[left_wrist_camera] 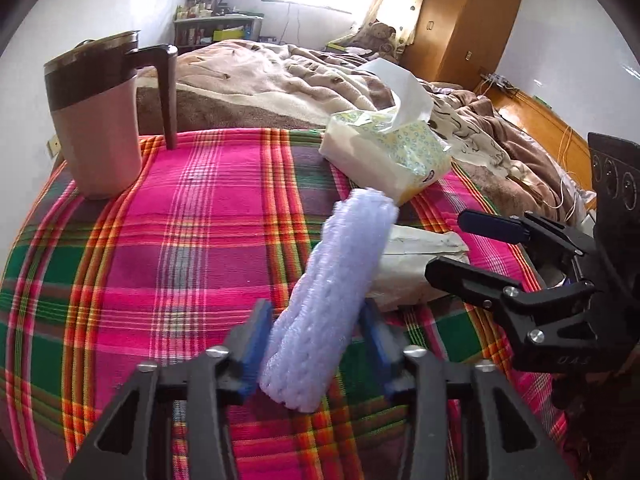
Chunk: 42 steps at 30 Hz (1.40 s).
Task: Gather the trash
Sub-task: 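Grasp the white foam net with the left tool while the right tool grasps the crumpled paper cup, then carry the foam net and paper cup over the wastebasket with both tools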
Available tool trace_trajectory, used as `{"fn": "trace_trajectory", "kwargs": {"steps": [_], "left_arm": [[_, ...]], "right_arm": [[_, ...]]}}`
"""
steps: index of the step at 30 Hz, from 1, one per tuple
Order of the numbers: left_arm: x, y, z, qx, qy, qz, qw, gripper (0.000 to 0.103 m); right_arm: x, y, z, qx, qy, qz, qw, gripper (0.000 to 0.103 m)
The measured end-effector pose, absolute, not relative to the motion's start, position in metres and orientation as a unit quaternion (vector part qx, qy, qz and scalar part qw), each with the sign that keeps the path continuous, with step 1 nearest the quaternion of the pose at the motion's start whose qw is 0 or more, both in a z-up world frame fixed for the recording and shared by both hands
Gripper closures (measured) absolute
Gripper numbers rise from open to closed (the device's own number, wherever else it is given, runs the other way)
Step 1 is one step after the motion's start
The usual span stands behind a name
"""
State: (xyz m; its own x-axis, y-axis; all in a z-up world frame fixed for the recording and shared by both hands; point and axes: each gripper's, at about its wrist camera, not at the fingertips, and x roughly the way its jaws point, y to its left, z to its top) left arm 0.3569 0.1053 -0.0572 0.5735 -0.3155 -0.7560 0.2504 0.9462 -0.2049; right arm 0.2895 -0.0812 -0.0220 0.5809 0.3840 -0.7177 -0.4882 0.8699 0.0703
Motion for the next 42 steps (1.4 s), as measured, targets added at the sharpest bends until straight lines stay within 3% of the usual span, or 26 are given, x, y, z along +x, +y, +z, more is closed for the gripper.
{"fn": "trace_trajectory", "kwargs": {"steps": [2,19,21,23,29,34,42], "left_arm": [[0.356,0.107,-0.057,-0.029,0.431,-0.149,0.89,0.066],[0.352,0.124,-0.062,-0.049,0.436,-0.093,0.894,0.067],[0.352,0.125,-0.062,-0.055,0.436,-0.093,0.893,0.066],[0.35,0.124,-0.062,-0.056,0.436,-0.092,0.893,0.067],[0.338,0.121,-0.053,-0.049,0.421,-0.092,0.901,0.068],[0.328,0.116,-0.047,-0.043,0.412,-0.092,0.905,0.068],[0.303,0.106,-0.033,-0.039,0.398,-0.091,0.912,0.068]], "right_arm": [[0.292,-0.077,-0.024,-0.071,0.391,0.254,0.882,0.029],[0.296,-0.058,-0.033,-0.139,0.404,0.268,0.863,0.029],[0.297,-0.059,-0.033,-0.129,0.409,0.263,0.865,0.034],[0.295,-0.06,-0.034,-0.124,0.405,0.252,0.87,0.047],[0.288,-0.065,-0.033,-0.112,0.4,0.243,0.876,0.061],[0.279,-0.07,-0.03,-0.096,0.393,0.232,0.885,0.067],[0.257,-0.09,-0.015,-0.045,0.373,0.197,0.905,0.068]]}}
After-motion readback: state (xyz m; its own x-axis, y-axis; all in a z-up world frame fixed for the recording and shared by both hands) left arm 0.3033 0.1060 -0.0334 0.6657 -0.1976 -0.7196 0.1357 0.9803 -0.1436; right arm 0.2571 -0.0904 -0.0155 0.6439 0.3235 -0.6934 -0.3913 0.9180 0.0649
